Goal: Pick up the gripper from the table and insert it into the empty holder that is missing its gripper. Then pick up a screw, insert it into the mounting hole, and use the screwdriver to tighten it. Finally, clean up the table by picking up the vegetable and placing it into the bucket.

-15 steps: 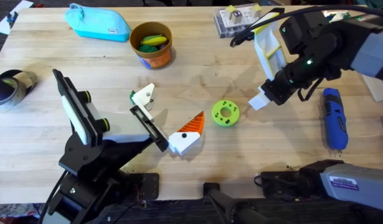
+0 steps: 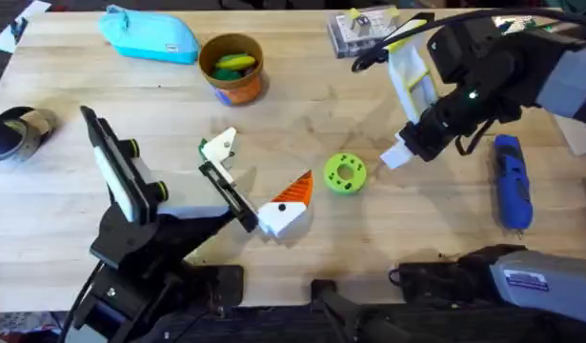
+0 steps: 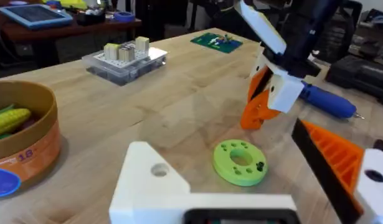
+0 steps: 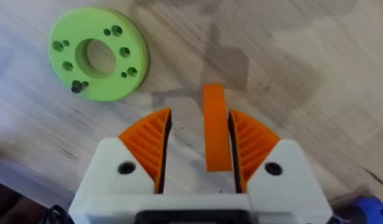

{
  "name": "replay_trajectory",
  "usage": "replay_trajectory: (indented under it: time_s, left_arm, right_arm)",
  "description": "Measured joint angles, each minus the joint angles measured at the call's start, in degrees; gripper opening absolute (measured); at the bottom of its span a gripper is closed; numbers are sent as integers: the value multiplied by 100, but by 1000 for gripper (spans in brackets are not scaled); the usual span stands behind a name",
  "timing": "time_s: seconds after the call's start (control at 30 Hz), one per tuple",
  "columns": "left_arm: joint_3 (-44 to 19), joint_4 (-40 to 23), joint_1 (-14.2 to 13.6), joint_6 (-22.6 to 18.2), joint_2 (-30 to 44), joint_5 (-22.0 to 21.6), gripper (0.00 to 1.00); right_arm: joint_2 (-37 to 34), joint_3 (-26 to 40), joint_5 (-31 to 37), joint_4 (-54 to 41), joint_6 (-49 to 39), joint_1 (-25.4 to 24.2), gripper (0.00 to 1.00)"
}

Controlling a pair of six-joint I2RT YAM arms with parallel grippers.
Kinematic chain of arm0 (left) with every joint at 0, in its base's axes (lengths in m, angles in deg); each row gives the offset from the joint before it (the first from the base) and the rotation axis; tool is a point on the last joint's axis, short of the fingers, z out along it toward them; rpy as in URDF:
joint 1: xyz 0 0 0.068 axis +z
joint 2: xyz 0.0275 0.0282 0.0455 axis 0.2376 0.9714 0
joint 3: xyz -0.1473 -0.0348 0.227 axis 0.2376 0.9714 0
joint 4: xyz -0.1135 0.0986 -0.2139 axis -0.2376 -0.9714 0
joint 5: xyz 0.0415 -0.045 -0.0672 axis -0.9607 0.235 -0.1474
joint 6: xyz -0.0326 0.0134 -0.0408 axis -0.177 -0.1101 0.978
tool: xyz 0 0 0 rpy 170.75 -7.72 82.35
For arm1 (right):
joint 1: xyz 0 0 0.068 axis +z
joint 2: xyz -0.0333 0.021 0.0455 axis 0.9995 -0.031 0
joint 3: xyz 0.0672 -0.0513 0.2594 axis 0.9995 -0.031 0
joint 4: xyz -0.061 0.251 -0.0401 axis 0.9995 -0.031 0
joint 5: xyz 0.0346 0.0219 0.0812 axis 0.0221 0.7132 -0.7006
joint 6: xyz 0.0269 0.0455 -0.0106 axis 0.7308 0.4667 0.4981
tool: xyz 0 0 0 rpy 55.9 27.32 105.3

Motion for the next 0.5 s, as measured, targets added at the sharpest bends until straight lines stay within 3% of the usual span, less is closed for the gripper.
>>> replay_trajectory:
  time_s: [0.5]
  left_arm:
    - [0,0,0,1,0,-4,991]
  right_arm:
    - [0,-2,598,-328,2,0,544]
